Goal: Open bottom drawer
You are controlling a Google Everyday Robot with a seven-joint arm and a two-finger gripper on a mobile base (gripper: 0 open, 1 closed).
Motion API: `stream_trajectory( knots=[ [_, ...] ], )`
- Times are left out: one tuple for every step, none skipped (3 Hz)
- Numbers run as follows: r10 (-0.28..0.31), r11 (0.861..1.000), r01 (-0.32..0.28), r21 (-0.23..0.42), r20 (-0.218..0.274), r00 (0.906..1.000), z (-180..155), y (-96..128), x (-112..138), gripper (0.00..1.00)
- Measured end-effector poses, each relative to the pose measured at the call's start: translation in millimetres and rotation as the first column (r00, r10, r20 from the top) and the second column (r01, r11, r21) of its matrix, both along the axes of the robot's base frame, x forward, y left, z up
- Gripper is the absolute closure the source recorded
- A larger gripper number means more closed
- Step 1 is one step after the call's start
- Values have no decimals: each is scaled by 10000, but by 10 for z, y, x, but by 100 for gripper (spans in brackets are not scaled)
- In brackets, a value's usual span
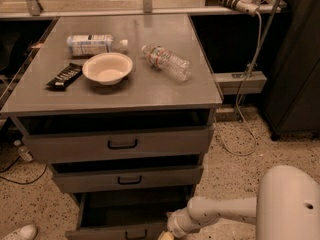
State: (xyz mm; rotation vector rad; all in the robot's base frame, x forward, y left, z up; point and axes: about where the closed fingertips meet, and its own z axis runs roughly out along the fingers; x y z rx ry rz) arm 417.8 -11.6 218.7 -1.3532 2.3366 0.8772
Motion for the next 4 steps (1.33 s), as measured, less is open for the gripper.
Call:
stream_trajectory(
  knots=[
    [122, 9999, -122, -2, -250, 9996, -231, 42, -2, 0],
    [138, 9999, -139, -10, -292, 9995, -226, 46, -6, 0],
    [-21, 9999, 12, -150, -549, 9985, -251, -15, -127, 0],
    [-22, 9999, 14, -151, -549, 9985, -215, -15, -128, 0]
  ],
)
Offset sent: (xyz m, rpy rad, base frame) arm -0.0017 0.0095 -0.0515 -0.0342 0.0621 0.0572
